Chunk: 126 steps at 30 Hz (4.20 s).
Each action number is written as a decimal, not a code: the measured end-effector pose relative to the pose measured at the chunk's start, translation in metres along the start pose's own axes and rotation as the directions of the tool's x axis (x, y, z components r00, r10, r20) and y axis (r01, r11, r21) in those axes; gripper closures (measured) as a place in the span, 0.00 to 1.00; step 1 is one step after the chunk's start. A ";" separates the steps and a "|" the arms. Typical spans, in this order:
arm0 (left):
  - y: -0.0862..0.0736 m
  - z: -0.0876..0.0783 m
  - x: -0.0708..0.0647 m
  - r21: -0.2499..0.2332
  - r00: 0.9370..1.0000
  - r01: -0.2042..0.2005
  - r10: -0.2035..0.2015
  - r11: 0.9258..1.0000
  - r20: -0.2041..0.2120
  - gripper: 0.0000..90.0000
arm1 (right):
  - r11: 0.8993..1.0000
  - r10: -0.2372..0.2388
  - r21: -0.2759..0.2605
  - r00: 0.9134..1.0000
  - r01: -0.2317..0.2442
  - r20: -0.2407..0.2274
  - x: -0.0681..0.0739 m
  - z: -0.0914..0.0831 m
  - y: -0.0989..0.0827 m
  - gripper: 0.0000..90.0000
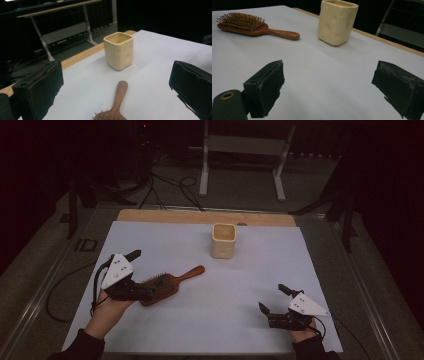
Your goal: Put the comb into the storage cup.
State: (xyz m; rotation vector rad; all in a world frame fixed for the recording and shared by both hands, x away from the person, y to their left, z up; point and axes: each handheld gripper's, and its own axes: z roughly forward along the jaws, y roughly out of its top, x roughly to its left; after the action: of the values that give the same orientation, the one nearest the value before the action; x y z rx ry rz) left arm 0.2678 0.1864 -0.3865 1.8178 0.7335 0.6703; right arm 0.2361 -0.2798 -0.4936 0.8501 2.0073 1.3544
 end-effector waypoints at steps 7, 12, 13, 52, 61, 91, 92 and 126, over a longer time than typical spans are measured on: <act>0.007 0.020 -0.004 0.021 0.999 -0.002 0.001 1.000 0.045 0.00 | 1.000 0.004 -0.004 1.000 -0.004 -0.004 0.000 0.000 0.000 0.10; 0.010 0.034 -0.008 0.036 0.998 -0.011 0.009 0.999 0.066 0.00 | 1.000 0.001 -0.005 1.000 -0.001 -0.005 0.000 0.000 0.000 0.10; 0.011 0.037 -0.008 0.038 0.997 -0.006 0.003 0.999 0.071 0.00 | 1.000 0.001 -0.005 1.000 -0.001 -0.006 0.000 0.000 0.000 0.10; -0.012 0.154 -0.009 0.204 0.984 0.078 -0.108 0.976 0.141 0.22 | 1.000 0.004 -0.013 1.000 -0.005 -0.028 -0.001 0.000 0.000 0.10; -0.023 0.172 -0.004 0.273 0.983 0.138 -0.165 0.952 0.077 0.48 | 1.000 0.002 -0.015 0.999 -0.002 -0.034 0.000 -0.001 0.000 0.10; -0.037 0.213 -0.006 0.545 0.986 0.168 -0.150 0.821 -0.077 1.00 | 1.000 -0.003 -0.018 0.999 0.002 -0.048 0.001 -0.001 0.000 0.10; -0.037 0.215 -0.006 0.555 0.986 0.168 -0.150 0.815 -0.078 1.00 | 1.000 -0.002 -0.018 0.999 0.001 -0.048 0.001 -0.001 0.000 0.10; -0.043 0.224 -0.037 0.649 0.987 0.103 -0.156 0.754 0.024 1.00 | 1.000 0.000 -0.018 0.999 -0.001 -0.047 0.000 -0.001 0.000 0.10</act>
State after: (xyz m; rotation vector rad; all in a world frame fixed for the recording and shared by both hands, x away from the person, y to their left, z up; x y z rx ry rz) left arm 0.4000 0.0373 -0.5035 2.3739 1.1262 0.2492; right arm 0.2353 -0.2802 -0.4930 0.8184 2.0277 1.4027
